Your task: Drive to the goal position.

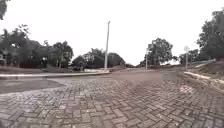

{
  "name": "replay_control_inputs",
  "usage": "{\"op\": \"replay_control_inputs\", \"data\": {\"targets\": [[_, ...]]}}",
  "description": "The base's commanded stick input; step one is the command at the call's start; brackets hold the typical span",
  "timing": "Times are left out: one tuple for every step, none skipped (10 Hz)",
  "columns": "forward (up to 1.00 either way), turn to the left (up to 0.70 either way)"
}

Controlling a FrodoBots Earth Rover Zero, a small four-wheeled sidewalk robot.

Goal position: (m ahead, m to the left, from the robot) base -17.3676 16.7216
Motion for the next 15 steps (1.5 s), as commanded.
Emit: {"op": "replay_control_inputs", "data": {"targets": [[1.00,0.27],[1.00,0.27],[1.00,0.27],[1.00,0.27],[1.00,0.27],[1.00,0.27],[1.00,0.27],[1.00,0.27],[1.00,0.27],[1.00,0.27],[1.00,0.27],[1.00,0.27],[1.00,0.27],[1.00,0.27],[1.00,0.27]]}}
